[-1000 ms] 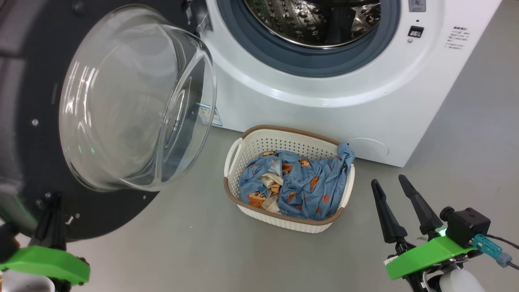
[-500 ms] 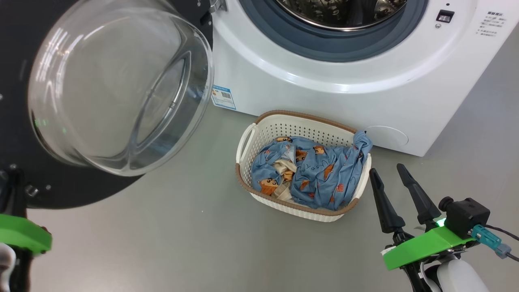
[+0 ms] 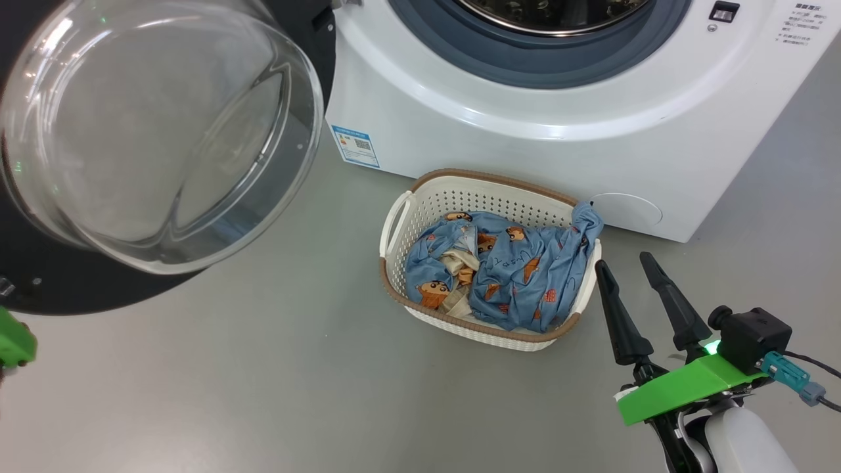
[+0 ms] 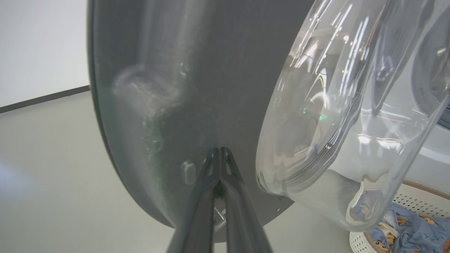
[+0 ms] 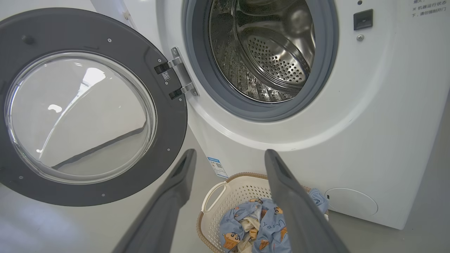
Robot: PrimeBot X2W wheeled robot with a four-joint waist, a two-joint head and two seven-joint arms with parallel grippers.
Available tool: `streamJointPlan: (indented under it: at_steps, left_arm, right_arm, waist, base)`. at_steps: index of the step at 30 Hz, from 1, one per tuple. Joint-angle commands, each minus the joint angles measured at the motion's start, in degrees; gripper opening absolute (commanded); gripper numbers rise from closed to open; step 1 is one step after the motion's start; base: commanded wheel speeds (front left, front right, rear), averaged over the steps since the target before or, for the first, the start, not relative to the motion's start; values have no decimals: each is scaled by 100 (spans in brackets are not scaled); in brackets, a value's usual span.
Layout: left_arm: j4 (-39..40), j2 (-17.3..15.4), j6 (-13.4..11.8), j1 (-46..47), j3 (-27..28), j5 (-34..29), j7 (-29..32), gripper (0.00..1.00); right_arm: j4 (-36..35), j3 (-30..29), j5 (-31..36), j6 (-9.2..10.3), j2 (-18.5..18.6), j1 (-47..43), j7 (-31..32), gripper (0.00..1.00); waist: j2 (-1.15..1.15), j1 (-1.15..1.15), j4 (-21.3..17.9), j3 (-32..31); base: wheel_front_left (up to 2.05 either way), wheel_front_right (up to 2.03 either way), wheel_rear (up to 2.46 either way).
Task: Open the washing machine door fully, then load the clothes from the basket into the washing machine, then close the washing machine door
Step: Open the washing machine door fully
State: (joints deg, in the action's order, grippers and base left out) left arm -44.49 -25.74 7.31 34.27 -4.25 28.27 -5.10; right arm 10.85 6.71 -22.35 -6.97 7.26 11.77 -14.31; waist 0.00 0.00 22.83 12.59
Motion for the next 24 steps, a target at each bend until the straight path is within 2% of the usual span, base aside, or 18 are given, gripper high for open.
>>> streamJointPlan:
  at_steps: [1,12,24]
  left_arm:
    - [-81,-497,-7,392,172,-12,-11,0]
    - [-896,-636,14,885,-132,47,-230,0]
    - [-1023,-654,17,841,-688,348,-475,0]
  right_arm:
    - [-118,169,-66,-52,-34,142,-69,100]
    - [-92,180,-101,-52,-38,122,-69,100]
    - [-54,158,-124,-52,-84,25,-69,100]
  waist:
    - [0,0,-27,6]
    - [0,0,-132,-34]
    - [0,0,-116,-280]
  base:
    - [0,0,0]
    - [0,0,0]
    - [0,0,0]
